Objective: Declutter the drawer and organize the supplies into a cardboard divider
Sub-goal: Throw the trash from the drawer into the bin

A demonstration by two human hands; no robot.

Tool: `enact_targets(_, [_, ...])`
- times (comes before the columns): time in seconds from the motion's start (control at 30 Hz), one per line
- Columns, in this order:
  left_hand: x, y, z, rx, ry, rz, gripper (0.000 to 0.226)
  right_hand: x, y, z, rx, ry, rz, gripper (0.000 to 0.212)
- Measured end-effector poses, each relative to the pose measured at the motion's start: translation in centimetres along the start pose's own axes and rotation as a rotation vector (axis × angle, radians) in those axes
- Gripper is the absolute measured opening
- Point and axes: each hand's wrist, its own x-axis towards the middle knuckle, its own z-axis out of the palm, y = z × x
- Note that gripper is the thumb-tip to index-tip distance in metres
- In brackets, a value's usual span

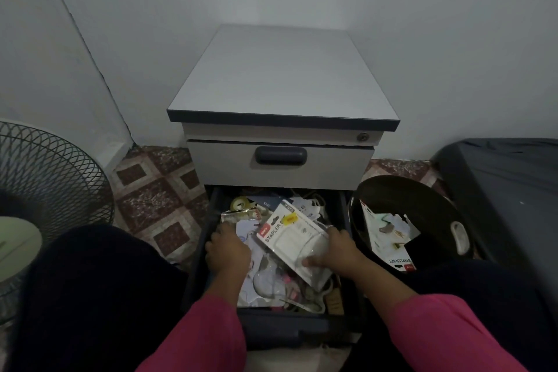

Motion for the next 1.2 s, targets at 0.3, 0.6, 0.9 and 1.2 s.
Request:
enact_targets(0.3, [1.6,-1.2,1.3,-0.245,-0.096,-0.122,0.045,0.2,0.0,0.0,0.154,0.02,0.023,0.054])
enact_targets(0.6, [1.4,-1.1,1.6,-0.354,-0.215,-0.181,0.065,0.3,-0.6,-0.2,0.321,-0.034,0.138,0.039])
enact_targets(0.9, [-0.2,-0.1,1.9,-0.303,-0.463,-0.093,0.14,0.2,-0.6,-0.5,0.438,-0.032,0.157,0.054])
enact_targets(1.2, [2.5,0.3,-2.9,-0.303,-0.568,-0.006,0.039,-0.5,-0.7,-3.7,0.573,-0.019,0.238,0.032])
